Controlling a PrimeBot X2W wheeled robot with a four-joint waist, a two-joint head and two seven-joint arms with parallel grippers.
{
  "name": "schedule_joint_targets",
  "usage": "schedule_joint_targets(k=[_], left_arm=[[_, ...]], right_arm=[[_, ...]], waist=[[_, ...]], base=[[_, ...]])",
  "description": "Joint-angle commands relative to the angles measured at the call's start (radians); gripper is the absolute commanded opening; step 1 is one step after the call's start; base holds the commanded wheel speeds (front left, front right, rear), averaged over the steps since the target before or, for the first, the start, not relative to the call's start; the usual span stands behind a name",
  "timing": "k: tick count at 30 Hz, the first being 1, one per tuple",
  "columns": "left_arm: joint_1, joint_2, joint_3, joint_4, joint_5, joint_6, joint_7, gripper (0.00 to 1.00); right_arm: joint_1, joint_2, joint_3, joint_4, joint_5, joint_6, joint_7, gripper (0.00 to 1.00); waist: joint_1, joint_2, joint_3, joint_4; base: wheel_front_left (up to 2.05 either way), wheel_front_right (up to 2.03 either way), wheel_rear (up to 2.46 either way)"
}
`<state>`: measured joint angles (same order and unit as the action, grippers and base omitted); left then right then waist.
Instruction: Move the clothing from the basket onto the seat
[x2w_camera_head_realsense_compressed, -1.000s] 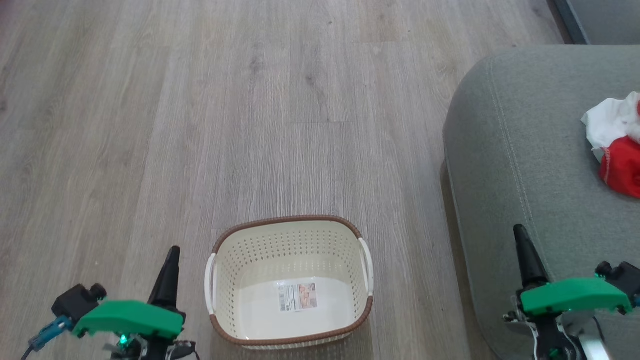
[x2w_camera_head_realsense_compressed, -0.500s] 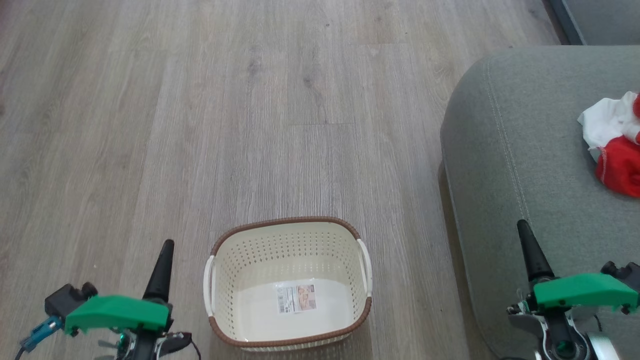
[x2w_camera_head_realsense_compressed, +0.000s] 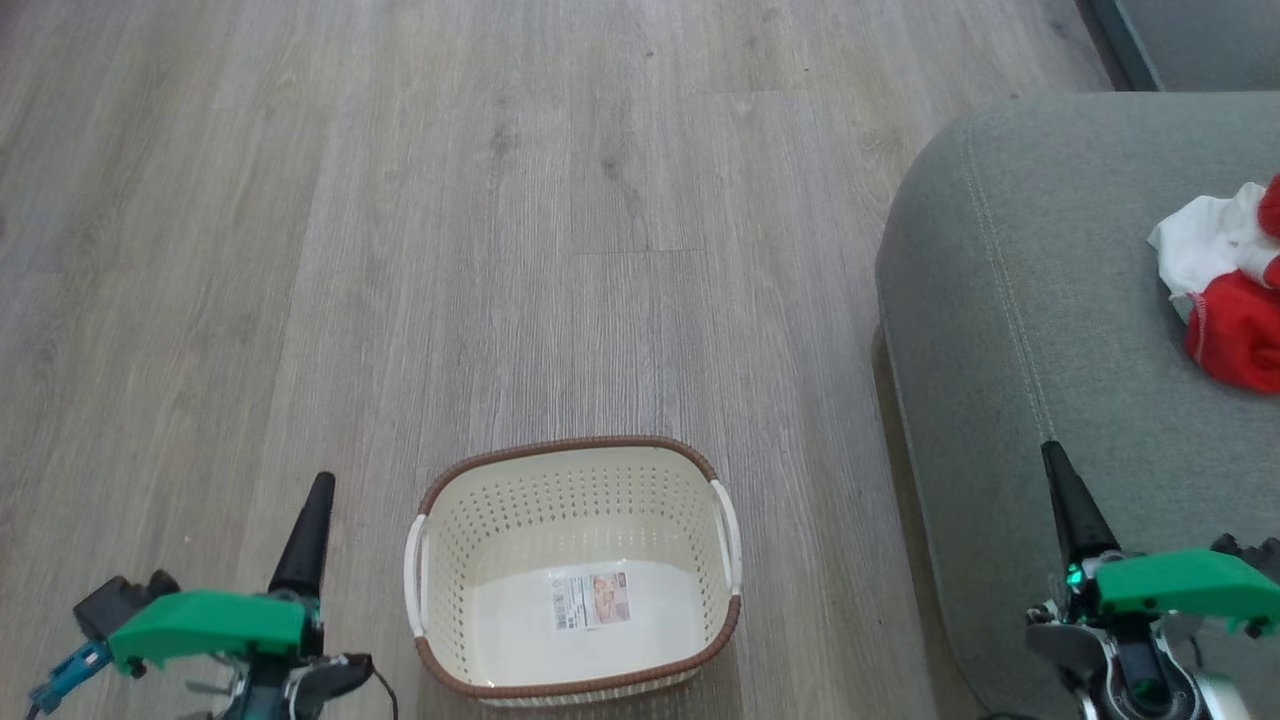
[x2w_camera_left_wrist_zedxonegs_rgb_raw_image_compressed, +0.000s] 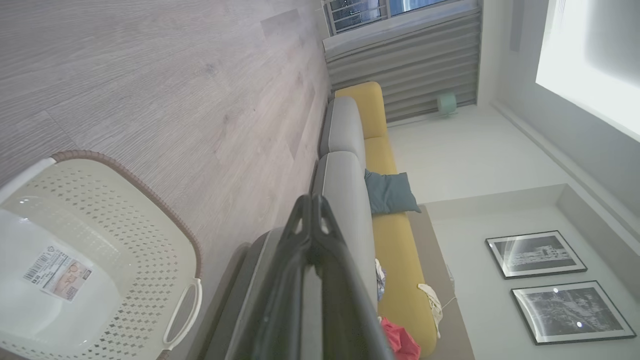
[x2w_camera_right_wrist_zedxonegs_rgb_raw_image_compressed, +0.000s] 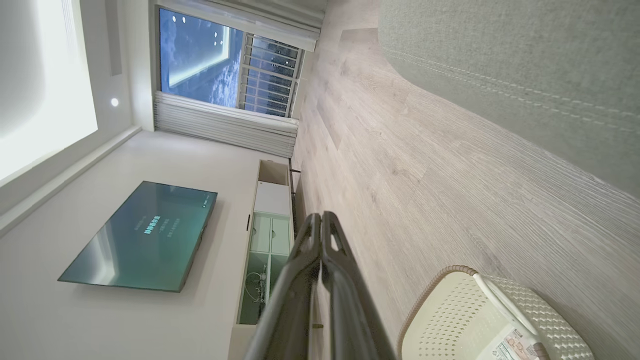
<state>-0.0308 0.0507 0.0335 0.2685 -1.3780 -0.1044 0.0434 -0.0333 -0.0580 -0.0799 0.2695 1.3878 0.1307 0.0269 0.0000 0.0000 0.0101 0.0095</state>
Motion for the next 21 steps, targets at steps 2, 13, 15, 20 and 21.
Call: schedule_joint_targets(k=[2, 13, 15, 20, 21], left_arm=[[-0.061, 0.004, 0.040, -0.028, -0.046, -0.013, 0.014, 0.00], [-0.070, 0.004, 0.060, -0.025, -0.154, -0.020, 0.043, 0.00], [-0.072, 0.004, 0.064, -0.025, -0.176, -0.022, 0.049, 0.00], [-0.076, 0.004, 0.074, -0.023, -0.231, -0.026, 0.064, 0.00], [-0.077, 0.004, 0.075, -0.023, -0.235, -0.026, 0.065, 0.00]], right_arm=[[-0.061, -0.012, 0.010, -0.029, 0.047, 0.000, 0.015, 0.00], [-0.068, -0.010, -0.001, -0.027, 0.158, 0.000, 0.045, 0.00], [-0.069, -0.010, -0.004, -0.027, 0.180, 0.000, 0.051, 0.00], [-0.072, -0.010, -0.010, -0.026, 0.236, 0.000, 0.066, 0.00], [-0.072, -0.009, -0.010, -0.026, 0.240, 0.000, 0.067, 0.00]], waist=[[0.0000, 0.0000, -0.001, -0.001], [0.0000, 0.0000, -0.004, -0.006], [0.0000, 0.0000, -0.005, -0.007], [0.0000, 0.0000, -0.007, -0.009], [0.0000, 0.0000, -0.007, -0.009]], base=[[0.00, 0.00, 0.00], [0.00, 0.00, 0.00], [0.00, 0.00, 0.00], [0.00, 0.00, 0.00], [0.00, 0.00, 0.00]])
